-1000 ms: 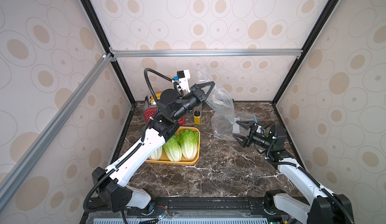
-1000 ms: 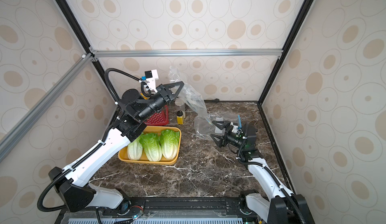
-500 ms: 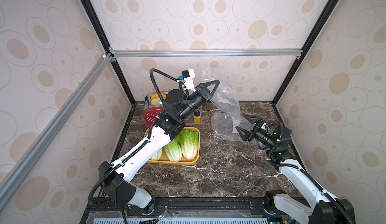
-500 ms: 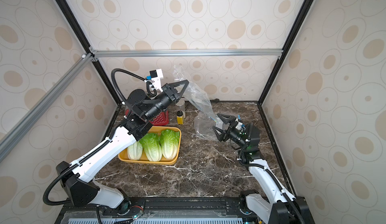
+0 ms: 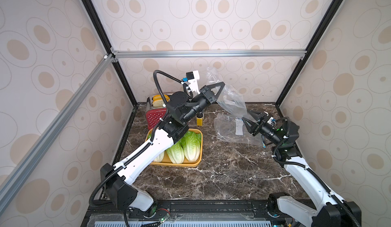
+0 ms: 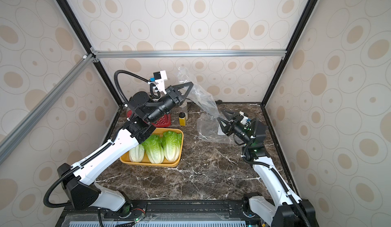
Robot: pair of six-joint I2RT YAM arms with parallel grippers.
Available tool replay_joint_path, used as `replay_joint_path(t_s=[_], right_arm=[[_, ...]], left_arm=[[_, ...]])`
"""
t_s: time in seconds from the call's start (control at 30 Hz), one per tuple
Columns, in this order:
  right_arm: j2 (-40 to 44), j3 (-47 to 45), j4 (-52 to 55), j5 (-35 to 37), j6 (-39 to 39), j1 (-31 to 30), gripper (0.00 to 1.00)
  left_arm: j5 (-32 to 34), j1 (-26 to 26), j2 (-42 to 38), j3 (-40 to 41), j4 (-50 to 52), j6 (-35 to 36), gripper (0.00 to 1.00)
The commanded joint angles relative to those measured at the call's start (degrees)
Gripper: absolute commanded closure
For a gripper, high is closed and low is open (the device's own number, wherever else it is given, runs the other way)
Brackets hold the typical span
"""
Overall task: Put the chinese cabbages into a zipper bag and zip it
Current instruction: Open the zipper of the food storage bag.
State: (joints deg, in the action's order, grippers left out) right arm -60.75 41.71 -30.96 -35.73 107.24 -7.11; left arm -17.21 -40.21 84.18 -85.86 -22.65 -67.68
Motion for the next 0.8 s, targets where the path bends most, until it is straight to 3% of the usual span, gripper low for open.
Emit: replay_joint_path(t_s=[0.0,0.2,0.3,0.33,0.37,0.43,0.57,0.67,0.77], right_arm=[[-1.2,2.9,-0.7,0.2,1.9,-0.5,0.59],[-0.6,4.6,5.0,1.6,-2.9,-0.5,0.87],[-0.2,6.6,9.4,3.0,-8.0,-0.5,0.95],[-0.2,7.9,11.3,3.2,-10.4,-0.6,0.96],[-0.2,9.3,13.9,3.3,-13.6,-0.5,0.98],[-0.3,12.3,20.4,3.6,-20.3,-0.4,1.0],[0.0,19.8,38.7,7.6,-39.4,-0.4,1.0],[-0.5,25.5,48.2,9.7,-53.9,-0.6,1.0],[-1.7,30.1,54.3,9.2,-67.7,-1.0,1.0]], left_arm=[[-0.1,-0.3,-1.2,0.6,-0.8,1.1,1.0],[0.4,-0.4,-2.8,1.9,3.1,3.8,1.0],[0.3,-0.3,-4.3,4.1,6.0,4.9,1.0],[0.5,-0.3,-5.1,5.1,6.9,4.9,0.94],[0.3,-0.4,-6.0,6.6,7.6,5.4,0.77],[0.4,-0.3,-8.2,8.8,11.1,7.3,0.6],[4.3,-0.3,-14.9,12.4,24.3,14.8,0.24],[11.7,0.3,-19.2,12.4,39.3,22.4,0.05],[14.9,0.7,-21.2,11.3,47.9,28.8,0.01]])
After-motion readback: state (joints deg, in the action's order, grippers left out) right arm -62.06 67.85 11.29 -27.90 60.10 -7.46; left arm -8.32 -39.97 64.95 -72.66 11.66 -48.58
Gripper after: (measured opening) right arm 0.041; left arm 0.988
